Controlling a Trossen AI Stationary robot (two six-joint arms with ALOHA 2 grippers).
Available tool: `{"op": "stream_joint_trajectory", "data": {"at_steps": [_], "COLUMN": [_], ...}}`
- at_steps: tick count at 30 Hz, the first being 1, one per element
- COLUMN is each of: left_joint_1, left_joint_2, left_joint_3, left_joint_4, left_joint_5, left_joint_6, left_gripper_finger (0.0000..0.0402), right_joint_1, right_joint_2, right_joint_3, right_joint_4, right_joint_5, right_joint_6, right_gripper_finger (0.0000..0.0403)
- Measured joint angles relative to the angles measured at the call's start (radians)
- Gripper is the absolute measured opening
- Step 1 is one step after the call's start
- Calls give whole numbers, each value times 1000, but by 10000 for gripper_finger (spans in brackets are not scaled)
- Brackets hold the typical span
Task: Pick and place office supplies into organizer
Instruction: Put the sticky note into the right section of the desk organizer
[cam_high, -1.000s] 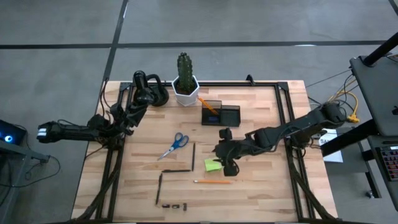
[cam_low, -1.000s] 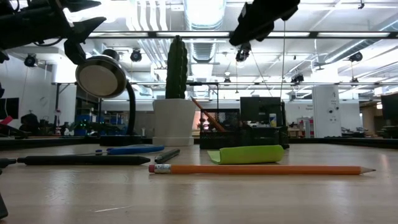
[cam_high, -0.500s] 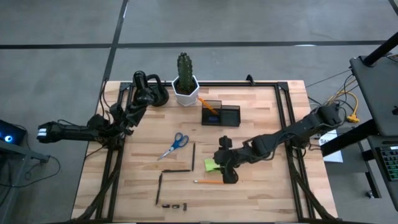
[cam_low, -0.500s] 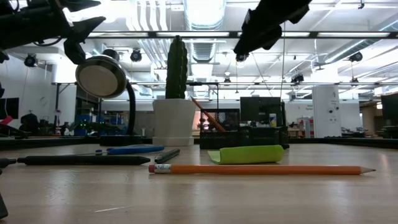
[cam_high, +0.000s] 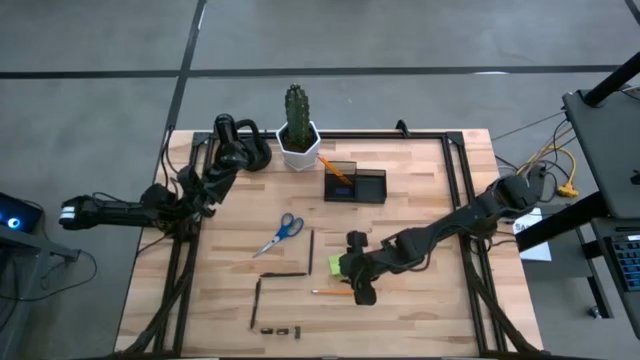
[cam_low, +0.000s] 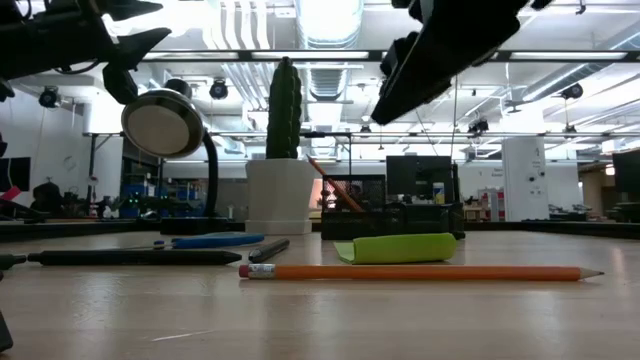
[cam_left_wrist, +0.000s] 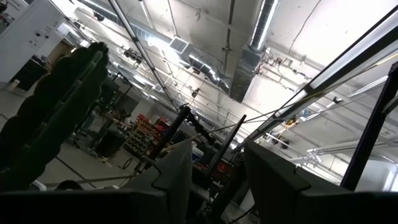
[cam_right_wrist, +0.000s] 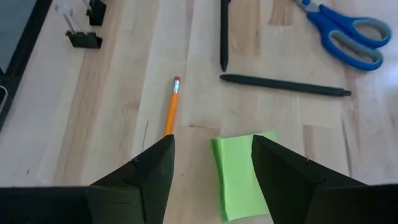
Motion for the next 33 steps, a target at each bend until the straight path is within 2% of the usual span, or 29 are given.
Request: {"op": "stream_joint_trajectory", "data": {"at_steps": [14, 33], "left_joint_1": [0, 0], "left_joint_2": [0, -3], "left_joint_3": [0, 0], "left_joint_4": [0, -5], "left_joint_5": [0, 1], "left_joint_6": [0, -2], "left_gripper_finger": [130, 130], "right_joint_1": [0, -1], "right_joint_2": [71, 204], "right_joint_3": [0, 0], "right_joint_4": [30, 21], "right_joint_5": [-24, -14], "right_joint_6": [-82, -106], "right_gripper_finger": [201, 201]}}
